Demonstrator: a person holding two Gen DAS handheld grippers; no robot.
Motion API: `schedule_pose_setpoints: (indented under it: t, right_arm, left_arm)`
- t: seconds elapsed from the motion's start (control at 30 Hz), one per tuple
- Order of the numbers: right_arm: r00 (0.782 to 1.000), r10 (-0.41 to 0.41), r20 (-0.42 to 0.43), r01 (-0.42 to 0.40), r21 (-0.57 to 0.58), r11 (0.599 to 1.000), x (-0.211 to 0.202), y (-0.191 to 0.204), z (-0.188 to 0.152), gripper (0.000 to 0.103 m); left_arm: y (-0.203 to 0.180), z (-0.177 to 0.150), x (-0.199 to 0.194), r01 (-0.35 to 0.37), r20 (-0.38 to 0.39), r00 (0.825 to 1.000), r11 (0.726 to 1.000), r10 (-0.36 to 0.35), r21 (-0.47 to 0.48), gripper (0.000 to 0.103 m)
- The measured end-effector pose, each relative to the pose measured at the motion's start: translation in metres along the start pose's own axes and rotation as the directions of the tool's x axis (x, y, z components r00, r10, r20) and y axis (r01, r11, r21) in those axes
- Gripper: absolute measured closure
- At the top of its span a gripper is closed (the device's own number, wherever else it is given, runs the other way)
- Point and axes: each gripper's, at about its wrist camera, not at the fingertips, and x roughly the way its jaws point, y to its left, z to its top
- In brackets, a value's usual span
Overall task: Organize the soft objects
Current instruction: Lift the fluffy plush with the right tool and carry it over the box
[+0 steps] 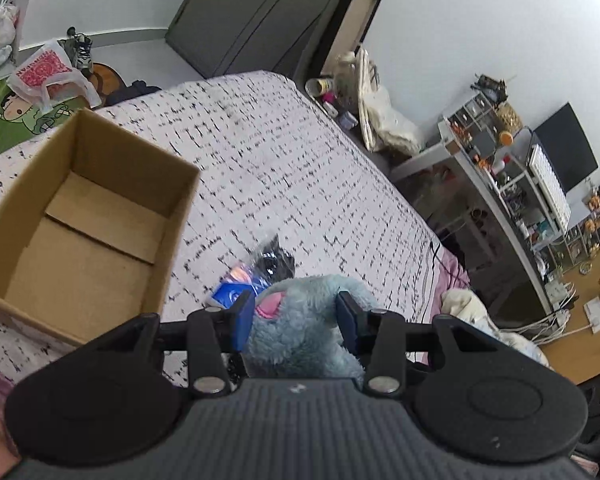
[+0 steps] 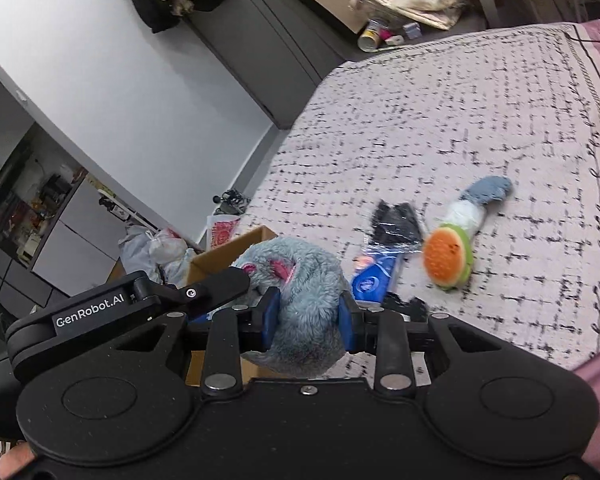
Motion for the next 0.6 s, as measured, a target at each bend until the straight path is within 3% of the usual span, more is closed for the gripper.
schedule_pose_setpoints:
  t: [0.17,0.6]
  right_arm:
    - [1.000,0.026,0.009,-0.026,-0.023,0.999,0.008,0.021,0.000,0.072]
    - [0.993,0.111,-0.041,-0.112,-0.030,0.993,0.054,0.063,-0.009,0.072]
  left_arm:
    - [0.015,0.013,-0.013,0.008,0.035,0.999,1.000,-0.007,-0.028,0.060]
    - [0.062,0.037,-0.039,-0.061,0.114,0.991,0.992,0.074,-0.107,0.060]
